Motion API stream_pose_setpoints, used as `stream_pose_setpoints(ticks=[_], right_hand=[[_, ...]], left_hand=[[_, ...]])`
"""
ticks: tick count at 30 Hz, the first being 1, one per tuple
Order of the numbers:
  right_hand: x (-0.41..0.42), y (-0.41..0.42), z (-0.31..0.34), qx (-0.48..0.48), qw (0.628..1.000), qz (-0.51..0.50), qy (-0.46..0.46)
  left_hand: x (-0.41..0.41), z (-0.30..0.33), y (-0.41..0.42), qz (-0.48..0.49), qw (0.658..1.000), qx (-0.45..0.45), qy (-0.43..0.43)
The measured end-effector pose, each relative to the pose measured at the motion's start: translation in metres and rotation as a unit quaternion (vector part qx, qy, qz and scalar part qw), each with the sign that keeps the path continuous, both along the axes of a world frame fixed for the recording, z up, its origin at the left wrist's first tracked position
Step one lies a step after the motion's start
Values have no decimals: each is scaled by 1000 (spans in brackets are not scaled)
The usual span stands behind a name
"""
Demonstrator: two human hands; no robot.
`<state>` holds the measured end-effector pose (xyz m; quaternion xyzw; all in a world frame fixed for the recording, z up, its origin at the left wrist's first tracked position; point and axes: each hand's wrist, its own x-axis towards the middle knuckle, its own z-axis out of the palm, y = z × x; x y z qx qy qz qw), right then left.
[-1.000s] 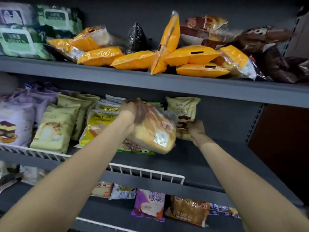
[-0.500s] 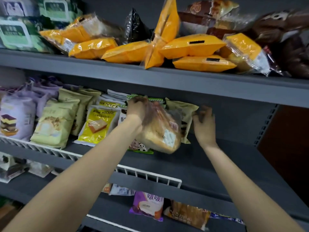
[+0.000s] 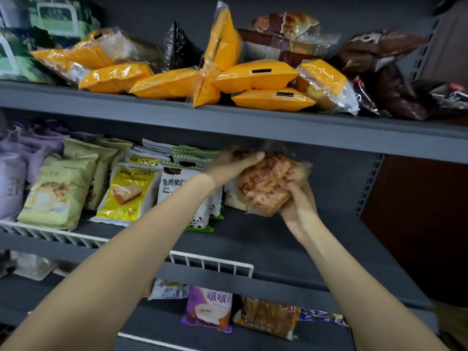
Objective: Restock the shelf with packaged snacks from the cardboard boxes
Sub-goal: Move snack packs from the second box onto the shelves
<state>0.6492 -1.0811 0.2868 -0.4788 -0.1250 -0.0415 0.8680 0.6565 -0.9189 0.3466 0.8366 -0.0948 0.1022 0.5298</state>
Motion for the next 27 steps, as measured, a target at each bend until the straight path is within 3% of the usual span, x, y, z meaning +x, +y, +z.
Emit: stream_pose_setpoints(ticks=[2, 5, 8, 13, 15, 18, 20, 22, 27], right_hand=[[3, -8, -1, 123, 990, 43, 46], [6, -19, -6, 160, 984, 38, 67], [9, -32, -8, 56, 997, -24, 43], [16, -58, -11, -168, 979, -111, 18], [17, -65, -7, -345, 917, -201, -9], [24, -72, 0, -604, 724, -304, -137], [32, -72, 2, -672, 646, -311, -185], [42, -73, 7, -709, 613, -294, -189], [70, -80, 20, -738, 597, -270, -161]], left_hand=[[-9, 0, -2, -80, 993, 40, 71], [-9, -1, -3, -139, 980, 82, 117], [2, -2, -12, -140, 983, 85, 82], [22, 5, -39, -28, 982, 167, -82], [28, 7, -52, -24, 974, 194, -116], [38, 5, -74, -50, 958, 229, -165], [44, 3, -85, -61, 952, 235, -187], [51, 0, -90, -56, 955, 213, -201], [68, -13, -93, -43, 967, 176, -181]])
